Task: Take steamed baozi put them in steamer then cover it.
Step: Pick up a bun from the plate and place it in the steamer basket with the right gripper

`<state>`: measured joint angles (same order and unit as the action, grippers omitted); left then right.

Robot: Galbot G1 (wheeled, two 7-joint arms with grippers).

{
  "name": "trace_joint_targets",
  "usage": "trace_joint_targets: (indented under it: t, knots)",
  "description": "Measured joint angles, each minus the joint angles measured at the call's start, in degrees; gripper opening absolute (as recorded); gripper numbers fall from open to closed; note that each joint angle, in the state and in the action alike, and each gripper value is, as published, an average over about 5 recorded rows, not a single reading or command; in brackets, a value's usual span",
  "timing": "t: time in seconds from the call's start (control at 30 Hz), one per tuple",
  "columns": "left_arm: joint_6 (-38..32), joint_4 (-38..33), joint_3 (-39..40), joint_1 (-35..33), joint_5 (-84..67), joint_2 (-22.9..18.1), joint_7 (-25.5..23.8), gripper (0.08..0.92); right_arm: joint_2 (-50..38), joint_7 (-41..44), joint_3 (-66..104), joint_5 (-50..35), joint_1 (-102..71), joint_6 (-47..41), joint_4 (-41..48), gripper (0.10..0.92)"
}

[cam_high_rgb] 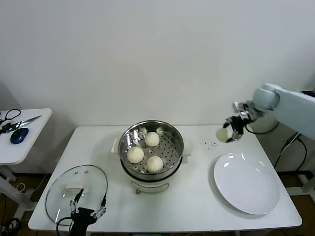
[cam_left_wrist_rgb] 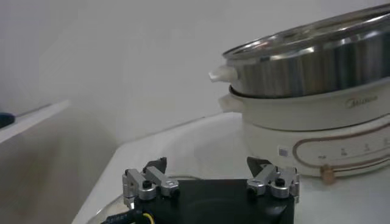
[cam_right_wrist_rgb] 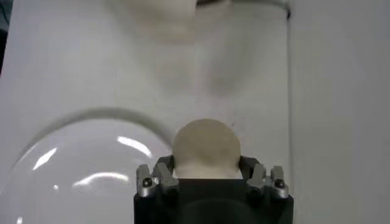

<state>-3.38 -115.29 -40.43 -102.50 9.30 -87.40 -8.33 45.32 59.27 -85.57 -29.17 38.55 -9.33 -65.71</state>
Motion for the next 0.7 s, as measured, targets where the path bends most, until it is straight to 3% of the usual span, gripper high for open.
trace_joint_targets:
  t: [0.37, 0.7]
  knots:
    - [0.96, -0.62, 2.64, 1.82, 0.9, -0.03, -0.21, 0.823, 14.53, -4.73, -11.48, -17.83, 10.44, -4.43, -2.98, 0.687]
    - [1.0, -0.53, 3.71, 2.21, 1.3, 0.23, -0.21, 0.823, 24.82, -8.02, -16.9, -25.23, 11.6, -6.44, -3.38, 0.687]
